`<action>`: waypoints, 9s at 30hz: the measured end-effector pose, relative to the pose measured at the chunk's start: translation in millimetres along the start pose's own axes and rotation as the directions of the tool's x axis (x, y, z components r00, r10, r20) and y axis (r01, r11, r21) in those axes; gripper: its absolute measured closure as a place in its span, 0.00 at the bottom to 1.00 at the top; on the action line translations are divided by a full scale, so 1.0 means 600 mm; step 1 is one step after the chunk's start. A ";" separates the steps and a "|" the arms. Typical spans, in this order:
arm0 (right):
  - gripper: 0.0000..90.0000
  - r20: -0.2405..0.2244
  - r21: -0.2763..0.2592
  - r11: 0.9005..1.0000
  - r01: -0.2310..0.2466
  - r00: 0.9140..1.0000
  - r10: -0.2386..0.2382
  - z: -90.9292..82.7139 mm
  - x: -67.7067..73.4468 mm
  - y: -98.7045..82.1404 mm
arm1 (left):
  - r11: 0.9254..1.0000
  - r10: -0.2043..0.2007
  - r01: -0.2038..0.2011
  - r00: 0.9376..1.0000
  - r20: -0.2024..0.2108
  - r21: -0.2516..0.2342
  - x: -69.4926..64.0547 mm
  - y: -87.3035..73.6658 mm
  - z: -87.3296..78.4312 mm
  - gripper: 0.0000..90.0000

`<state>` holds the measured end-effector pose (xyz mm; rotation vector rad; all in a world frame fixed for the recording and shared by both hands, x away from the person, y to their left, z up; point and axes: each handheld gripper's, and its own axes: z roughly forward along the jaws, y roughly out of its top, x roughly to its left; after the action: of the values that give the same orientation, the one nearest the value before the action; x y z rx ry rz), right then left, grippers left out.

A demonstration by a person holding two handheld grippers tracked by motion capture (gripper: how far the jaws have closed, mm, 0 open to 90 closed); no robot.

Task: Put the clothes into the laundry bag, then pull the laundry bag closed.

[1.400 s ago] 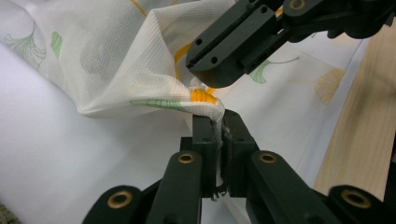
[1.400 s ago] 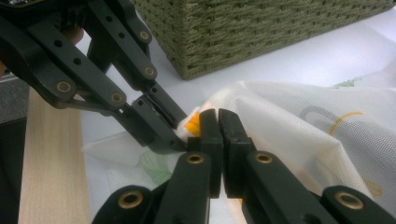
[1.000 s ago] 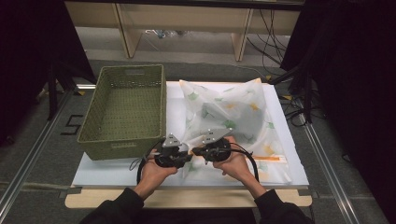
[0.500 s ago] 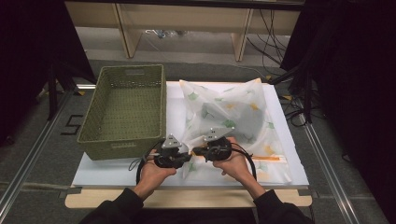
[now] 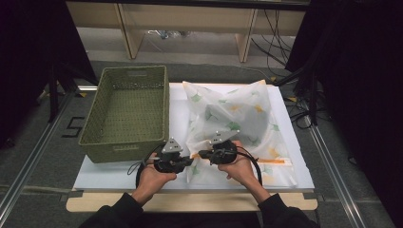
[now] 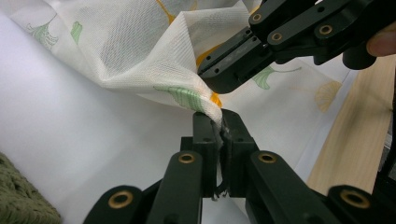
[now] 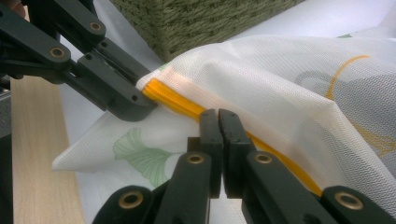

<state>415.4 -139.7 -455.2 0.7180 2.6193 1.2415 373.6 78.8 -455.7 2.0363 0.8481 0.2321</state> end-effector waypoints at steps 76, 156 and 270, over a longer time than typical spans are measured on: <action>1.00 0.112 0.027 0.999 -0.039 0.993 0.035 -0.029 -0.027 -0.028 | 0.999 0.023 -0.023 1.000 0.020 -0.023 0.002 0.001 -0.024 0.96; 1.00 0.316 -0.005 0.971 -0.238 0.921 0.227 -0.171 -0.087 -0.155 | 1.000 0.020 -0.020 1.000 0.018 -0.023 0.011 -0.010 -0.048 0.96; 0.49 0.419 -0.124 0.967 -0.223 0.871 0.254 -0.244 -0.093 -0.213 | 0.997 -0.009 0.010 1.000 -0.009 0.077 0.010 -0.049 -0.061 0.40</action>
<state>369.7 -336.4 -461.6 1.1815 2.1602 1.0714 347.2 117.8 -458.8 2.1036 0.8835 0.2059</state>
